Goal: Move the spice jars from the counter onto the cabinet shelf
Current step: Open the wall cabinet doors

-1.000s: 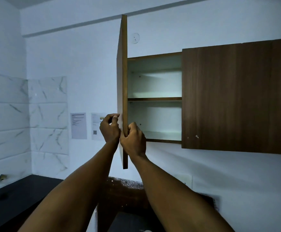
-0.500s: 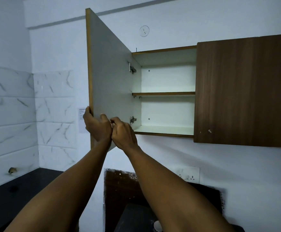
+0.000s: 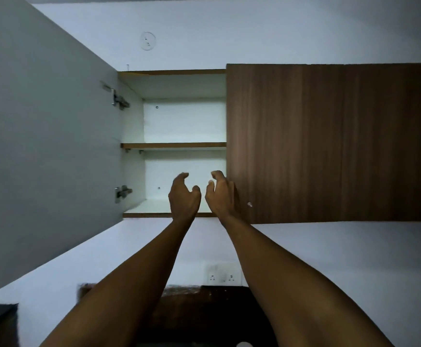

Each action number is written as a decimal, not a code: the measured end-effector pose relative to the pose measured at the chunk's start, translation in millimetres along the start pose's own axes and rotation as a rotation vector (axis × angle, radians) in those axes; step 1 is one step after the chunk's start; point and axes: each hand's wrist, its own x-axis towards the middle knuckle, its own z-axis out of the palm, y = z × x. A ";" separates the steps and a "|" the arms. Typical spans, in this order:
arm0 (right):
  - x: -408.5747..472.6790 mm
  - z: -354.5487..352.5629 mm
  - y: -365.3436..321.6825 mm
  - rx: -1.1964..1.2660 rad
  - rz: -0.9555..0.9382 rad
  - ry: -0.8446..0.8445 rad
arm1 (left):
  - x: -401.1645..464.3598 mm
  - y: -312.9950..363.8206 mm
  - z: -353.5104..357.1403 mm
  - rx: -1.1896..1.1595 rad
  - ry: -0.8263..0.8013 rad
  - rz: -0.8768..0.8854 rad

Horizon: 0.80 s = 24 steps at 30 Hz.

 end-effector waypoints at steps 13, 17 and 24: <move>86.1 -6.3 166.6 0.002 0.117 -0.007 | 38.4 -16.2 201.5 -0.249 -0.175 -0.377; 83.6 -12.3 163.5 -0.027 0.083 0.008 | 29.8 -14.5 199.4 -0.258 -0.105 -0.343; 50.2 -50.5 105.9 0.002 0.112 0.091 | -22.6 26.4 152.6 -0.238 -0.075 -0.211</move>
